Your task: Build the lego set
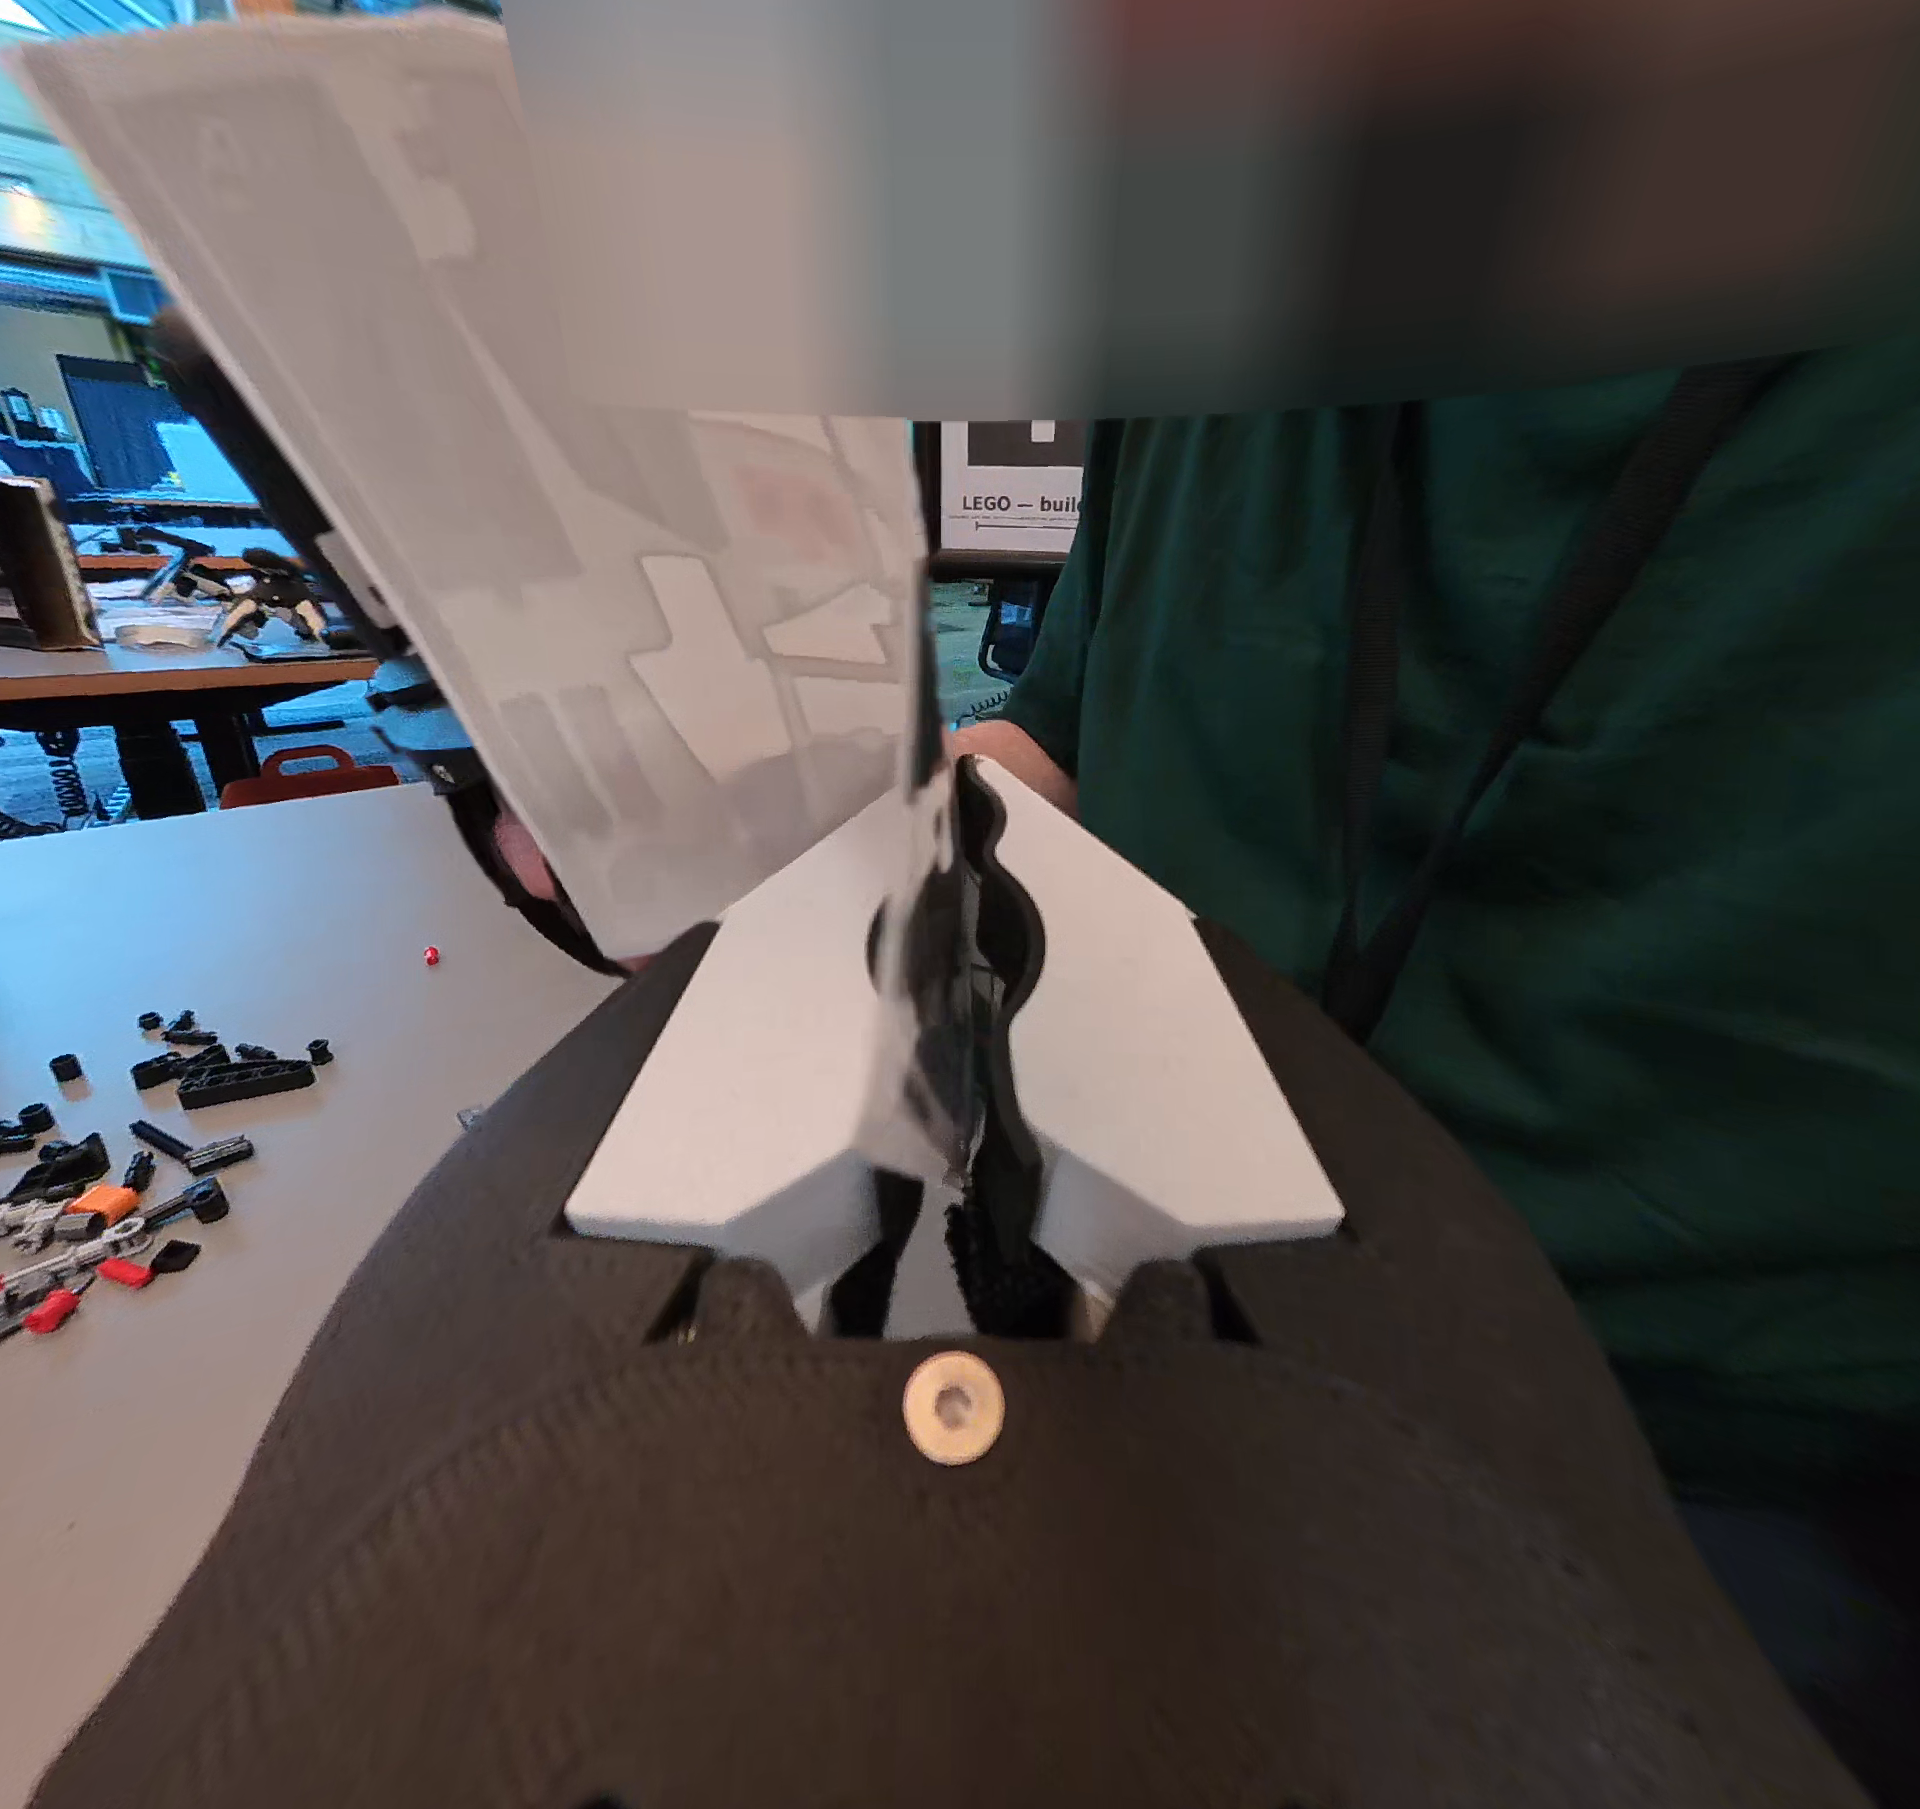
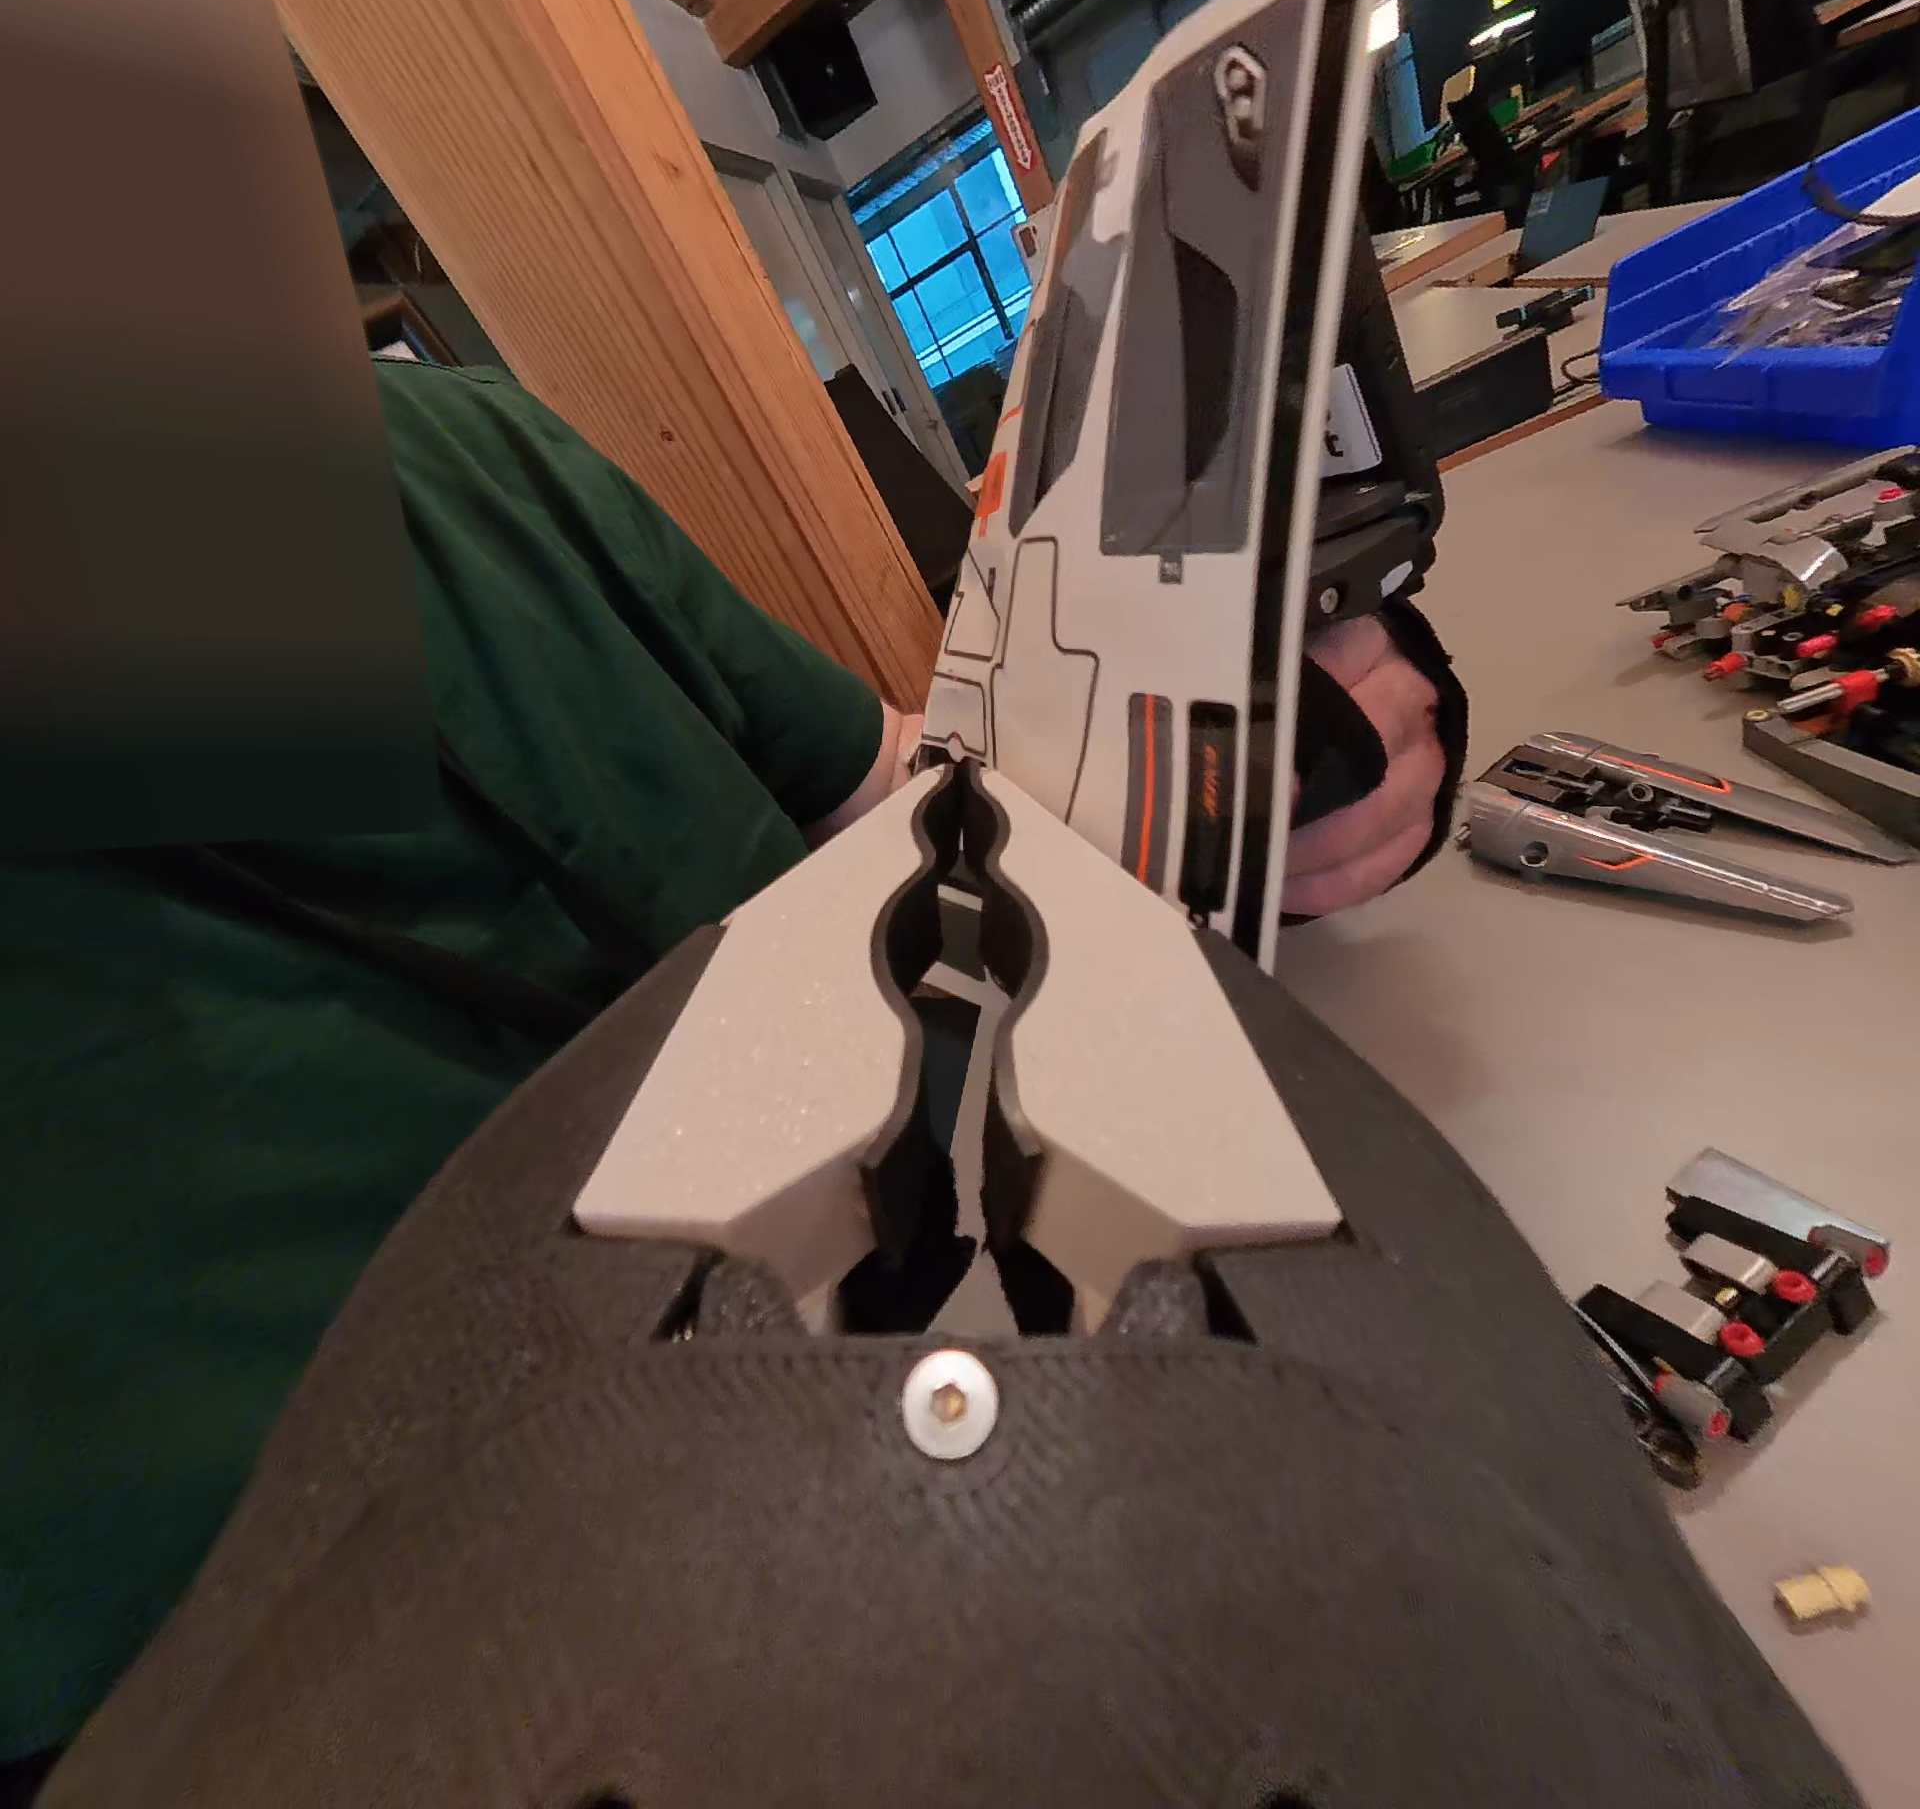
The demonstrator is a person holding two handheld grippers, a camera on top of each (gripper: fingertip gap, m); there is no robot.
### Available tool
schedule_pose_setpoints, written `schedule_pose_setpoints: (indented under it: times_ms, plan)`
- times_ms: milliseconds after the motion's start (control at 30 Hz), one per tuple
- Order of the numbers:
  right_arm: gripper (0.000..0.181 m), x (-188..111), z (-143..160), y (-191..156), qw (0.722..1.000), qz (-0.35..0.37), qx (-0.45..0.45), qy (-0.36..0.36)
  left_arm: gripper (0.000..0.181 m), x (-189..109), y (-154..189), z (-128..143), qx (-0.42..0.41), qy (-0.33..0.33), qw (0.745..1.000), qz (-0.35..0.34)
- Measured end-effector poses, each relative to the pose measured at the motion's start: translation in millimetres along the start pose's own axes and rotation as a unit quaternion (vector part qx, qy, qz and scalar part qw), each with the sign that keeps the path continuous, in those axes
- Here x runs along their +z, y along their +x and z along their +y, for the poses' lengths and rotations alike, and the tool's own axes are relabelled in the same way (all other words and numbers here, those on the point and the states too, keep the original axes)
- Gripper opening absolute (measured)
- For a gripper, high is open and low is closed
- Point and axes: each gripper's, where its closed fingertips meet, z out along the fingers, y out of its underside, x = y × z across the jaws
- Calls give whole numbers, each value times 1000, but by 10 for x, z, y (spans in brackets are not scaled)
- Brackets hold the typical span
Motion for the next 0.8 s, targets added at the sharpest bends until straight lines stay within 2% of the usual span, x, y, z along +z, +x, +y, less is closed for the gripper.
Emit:
schedule_pose_setpoints:
  times_ms: [133,267,333,433,700,800]
  plan:
    - [0,9,6,-7,999,34,-24,-15,0,-15,-42,-3,-1,0,1000,-12]
    - [16,61,79,-10,997,52,-29,-40,0,8,-45,25,-4,-7,1000,-11]
    - [14,100,97,-22,997,50,-30,-43,0,24,-37,39,-5,-10,1000,-8]
    - [8,135,103,-48,998,29,-23,-40,0,43,-6,43,-3,-11,1000,0]
    - [6,172,92,-95,999,-35,1,-27,0,52,57,14,-3,2,1000,22]
    - [5,180,84,-92,999,-39,0,-26,0,48,58,7,1,4,1000,20]
